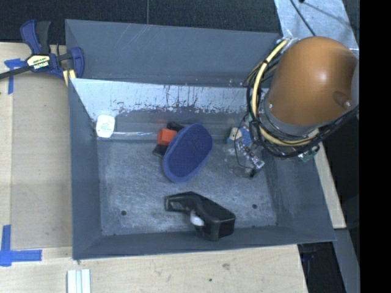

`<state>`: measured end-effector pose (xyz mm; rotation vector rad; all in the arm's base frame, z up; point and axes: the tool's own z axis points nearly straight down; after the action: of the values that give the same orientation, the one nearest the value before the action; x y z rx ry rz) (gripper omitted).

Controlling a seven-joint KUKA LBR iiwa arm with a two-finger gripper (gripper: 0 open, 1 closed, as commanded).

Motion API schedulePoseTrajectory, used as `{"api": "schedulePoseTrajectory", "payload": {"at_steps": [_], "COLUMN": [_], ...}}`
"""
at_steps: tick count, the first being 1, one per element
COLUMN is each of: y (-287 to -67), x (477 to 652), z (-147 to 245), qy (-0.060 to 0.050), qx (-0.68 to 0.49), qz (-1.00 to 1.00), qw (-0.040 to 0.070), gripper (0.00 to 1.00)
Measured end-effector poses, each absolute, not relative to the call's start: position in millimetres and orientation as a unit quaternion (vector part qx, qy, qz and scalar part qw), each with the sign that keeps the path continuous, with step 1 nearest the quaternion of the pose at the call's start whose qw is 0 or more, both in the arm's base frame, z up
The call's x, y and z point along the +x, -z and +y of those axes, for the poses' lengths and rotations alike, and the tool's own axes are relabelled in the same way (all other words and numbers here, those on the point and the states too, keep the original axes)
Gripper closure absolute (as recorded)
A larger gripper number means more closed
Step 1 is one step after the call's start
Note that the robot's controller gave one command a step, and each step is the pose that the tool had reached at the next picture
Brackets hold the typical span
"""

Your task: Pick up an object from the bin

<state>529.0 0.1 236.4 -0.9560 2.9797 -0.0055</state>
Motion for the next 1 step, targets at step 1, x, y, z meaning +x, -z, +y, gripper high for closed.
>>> {"api": "schedulePoseTrajectory", "payload": {"at_steps": [1], "y": [-158.7], "x": [541.5], "z": [23.2], "qy": [-0.001], "qx": [-0.295], "qz": [0.956], "qw": [-0.001], "gripper": [1.00]}}
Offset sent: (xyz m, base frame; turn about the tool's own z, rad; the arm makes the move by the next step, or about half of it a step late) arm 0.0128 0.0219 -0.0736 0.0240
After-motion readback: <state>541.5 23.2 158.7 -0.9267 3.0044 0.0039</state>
